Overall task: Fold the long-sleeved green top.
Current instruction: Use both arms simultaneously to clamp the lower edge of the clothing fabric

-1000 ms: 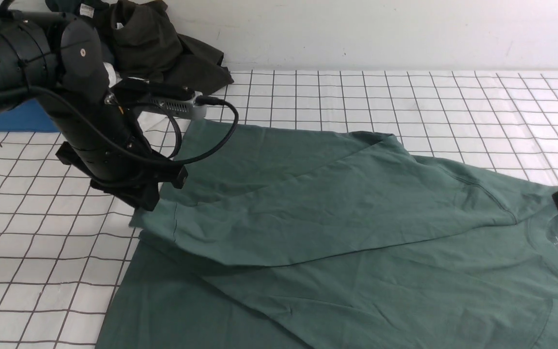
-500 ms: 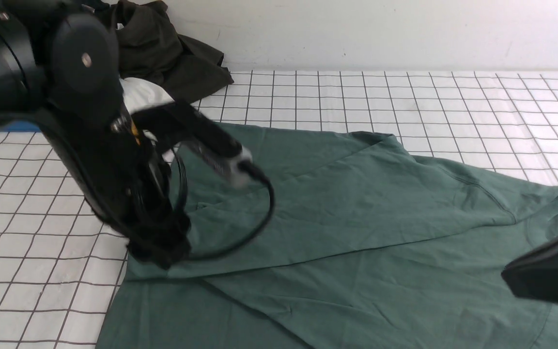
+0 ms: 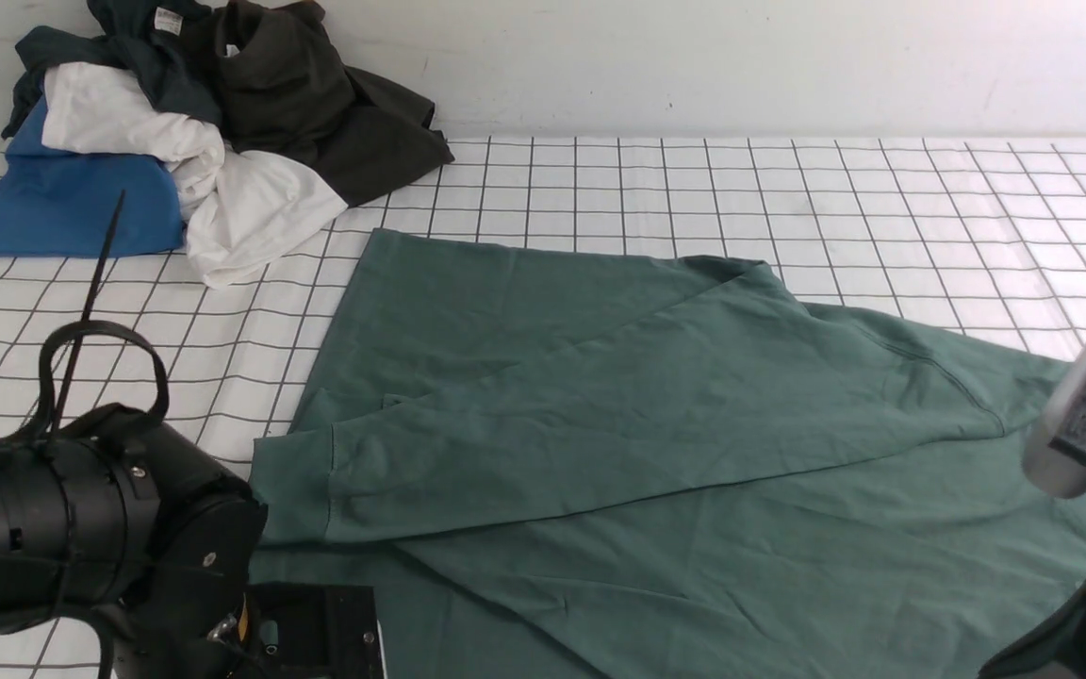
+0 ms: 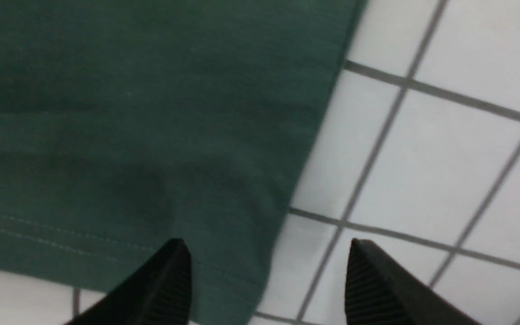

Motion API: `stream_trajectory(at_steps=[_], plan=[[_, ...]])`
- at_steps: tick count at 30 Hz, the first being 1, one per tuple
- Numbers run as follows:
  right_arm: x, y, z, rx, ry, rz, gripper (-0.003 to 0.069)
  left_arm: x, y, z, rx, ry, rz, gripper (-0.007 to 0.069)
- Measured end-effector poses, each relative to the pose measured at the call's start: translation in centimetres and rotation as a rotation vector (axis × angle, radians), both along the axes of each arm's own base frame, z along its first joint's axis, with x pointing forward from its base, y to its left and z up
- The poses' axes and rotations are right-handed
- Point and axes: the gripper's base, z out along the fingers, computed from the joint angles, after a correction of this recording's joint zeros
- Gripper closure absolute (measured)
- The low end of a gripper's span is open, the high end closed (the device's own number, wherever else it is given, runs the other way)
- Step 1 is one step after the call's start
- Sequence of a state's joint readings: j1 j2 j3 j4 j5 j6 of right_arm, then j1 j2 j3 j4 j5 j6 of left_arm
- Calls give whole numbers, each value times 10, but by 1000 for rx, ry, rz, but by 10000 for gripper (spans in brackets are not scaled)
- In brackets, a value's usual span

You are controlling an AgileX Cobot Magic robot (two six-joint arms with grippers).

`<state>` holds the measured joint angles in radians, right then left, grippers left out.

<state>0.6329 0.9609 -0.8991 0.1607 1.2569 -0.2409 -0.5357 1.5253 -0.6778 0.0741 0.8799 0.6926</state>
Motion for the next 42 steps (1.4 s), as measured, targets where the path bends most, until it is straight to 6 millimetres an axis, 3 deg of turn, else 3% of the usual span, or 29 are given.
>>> stream_trajectory(at_steps=[8,13,20,23,29,34,37,38,39,42], plan=[[0,0,0,0,0,0,673,12,7,-13,-18,-21,54,202],[0,0,0,0,0,0,673,15,9,-13,-22,-20,75,260],[0,0,-1,-7,-6,10,673,18,9,-11,-16,-33,62,542],[1,-1,-1,-24,-20,20,673,22,8,-1,-2,-30,83,613],[6,-8,-1,-99,-71,11,664,30,8,38,18,-78,193,620],[15,-9,-7,-168,-74,-30,562,25,13,52,33,-94,218,620],[28,-8,-17,-218,-42,-65,414,25,12,52,26,-93,225,620],[30,-8,-17,-220,-40,-72,403,24,12,52,25,-92,226,620],[38,-10,-23,-243,-15,-104,316,24,12,52,21,-92,228,620],[56,-16,-40,-287,59,-194,174,24,11,52,14,-91,233,620]])
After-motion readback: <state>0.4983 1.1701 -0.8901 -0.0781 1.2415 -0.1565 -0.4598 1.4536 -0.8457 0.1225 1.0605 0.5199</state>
